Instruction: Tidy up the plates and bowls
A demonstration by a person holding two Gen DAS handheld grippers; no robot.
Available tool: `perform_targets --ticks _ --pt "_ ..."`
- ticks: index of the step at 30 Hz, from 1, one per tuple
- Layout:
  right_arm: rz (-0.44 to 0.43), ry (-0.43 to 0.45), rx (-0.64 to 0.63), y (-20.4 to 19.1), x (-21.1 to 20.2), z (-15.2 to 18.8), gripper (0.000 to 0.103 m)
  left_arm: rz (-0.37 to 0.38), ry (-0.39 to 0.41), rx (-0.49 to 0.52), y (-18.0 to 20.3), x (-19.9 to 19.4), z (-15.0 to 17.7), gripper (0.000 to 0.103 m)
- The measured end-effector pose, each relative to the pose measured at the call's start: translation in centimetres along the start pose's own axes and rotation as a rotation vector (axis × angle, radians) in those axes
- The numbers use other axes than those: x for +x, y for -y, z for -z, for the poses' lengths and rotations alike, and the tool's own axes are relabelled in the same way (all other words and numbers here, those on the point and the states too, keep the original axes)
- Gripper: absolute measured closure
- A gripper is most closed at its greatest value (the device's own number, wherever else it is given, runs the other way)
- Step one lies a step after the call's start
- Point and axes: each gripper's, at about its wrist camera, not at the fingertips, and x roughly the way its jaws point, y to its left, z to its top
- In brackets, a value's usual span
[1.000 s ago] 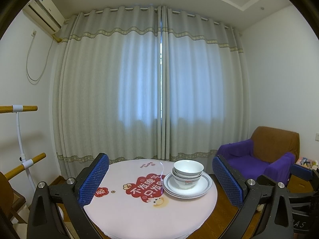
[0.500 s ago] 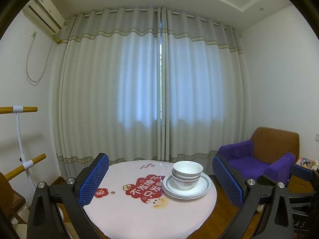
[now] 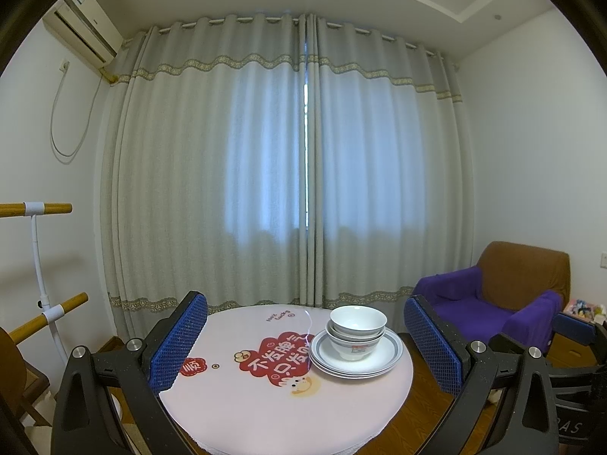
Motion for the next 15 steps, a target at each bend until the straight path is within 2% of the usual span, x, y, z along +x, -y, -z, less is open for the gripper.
perform_targets --ticks 15 --pt "0.000 0.000 0.001 0.13 -0.08 0.04 0.000 -0.001 0.000 0.001 0.02 0.09 0.11 0.001"
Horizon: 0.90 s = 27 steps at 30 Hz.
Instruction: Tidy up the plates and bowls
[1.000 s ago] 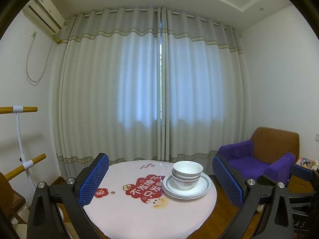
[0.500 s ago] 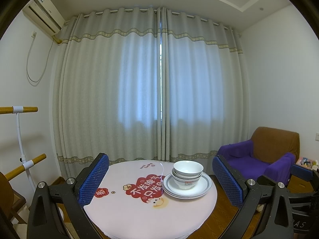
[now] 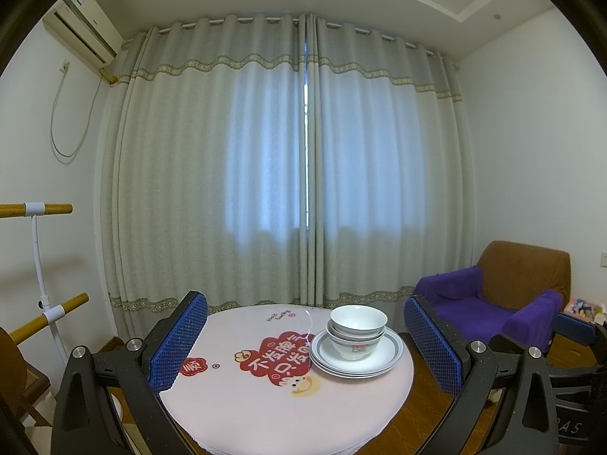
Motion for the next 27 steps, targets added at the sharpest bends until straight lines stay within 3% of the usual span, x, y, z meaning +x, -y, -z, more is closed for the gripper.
perform_targets --ticks 27 --pt "0.003 -0.004 0.006 0.01 -0.21 0.33 0.000 -0.002 -0.006 0.003 -0.04 0.14 0.27 0.001"
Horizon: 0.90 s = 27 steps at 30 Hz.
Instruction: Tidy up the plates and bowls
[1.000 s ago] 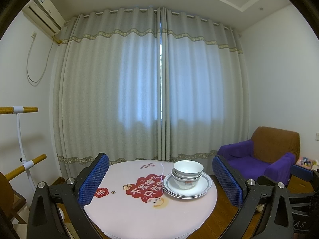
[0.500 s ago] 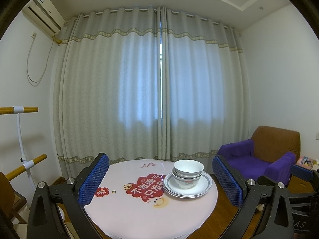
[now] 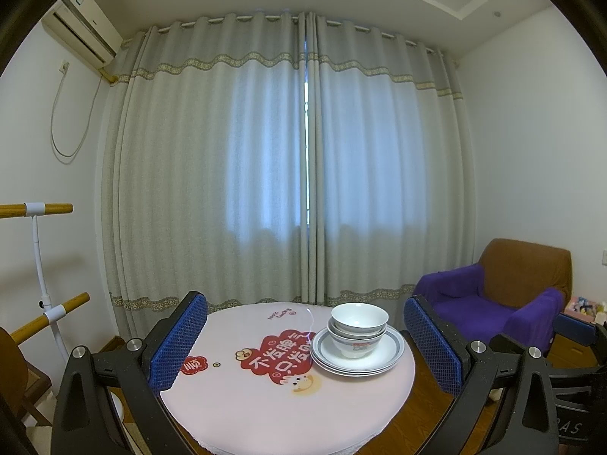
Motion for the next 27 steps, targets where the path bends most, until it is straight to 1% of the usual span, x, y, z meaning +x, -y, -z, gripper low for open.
perform_targets --ticks 27 --pt "0.001 0.000 0.002 -0.01 -0.03 -0.04 0.000 -0.001 -0.003 0.001 -0.01 0.24 0.04 0.001"
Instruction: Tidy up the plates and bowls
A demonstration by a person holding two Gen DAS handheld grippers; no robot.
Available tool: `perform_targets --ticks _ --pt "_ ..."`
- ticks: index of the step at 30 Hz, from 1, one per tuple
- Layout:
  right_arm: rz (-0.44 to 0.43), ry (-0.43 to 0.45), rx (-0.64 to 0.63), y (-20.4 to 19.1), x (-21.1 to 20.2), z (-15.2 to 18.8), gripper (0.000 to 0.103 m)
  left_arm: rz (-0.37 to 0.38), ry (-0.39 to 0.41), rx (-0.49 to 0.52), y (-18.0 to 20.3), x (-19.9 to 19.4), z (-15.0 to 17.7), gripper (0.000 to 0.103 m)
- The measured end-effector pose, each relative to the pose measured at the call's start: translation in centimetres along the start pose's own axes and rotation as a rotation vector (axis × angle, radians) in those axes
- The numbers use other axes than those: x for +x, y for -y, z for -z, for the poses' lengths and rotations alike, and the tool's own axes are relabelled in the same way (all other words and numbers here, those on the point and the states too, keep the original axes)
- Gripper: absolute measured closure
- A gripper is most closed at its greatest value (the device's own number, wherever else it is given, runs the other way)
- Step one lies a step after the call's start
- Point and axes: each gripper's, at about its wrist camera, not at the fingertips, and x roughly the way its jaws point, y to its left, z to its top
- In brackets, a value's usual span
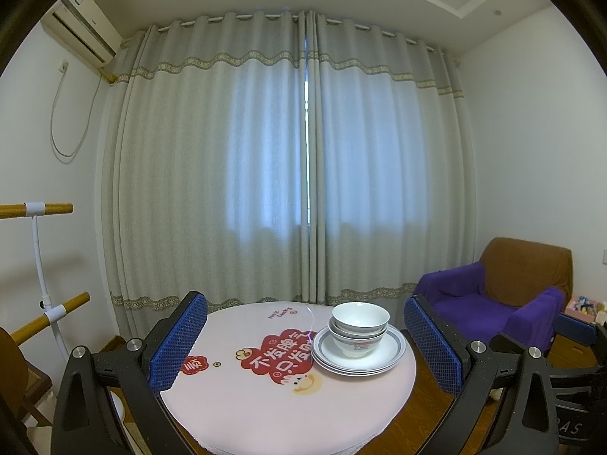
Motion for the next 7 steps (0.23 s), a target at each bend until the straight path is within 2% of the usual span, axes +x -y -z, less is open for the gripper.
perform_targets --ticks 7 --pt "0.000 0.000 0.001 0.06 0.04 0.02 0.000 0.003 -0.006 -0.003 -0.05 0.29 0.08 0.001"
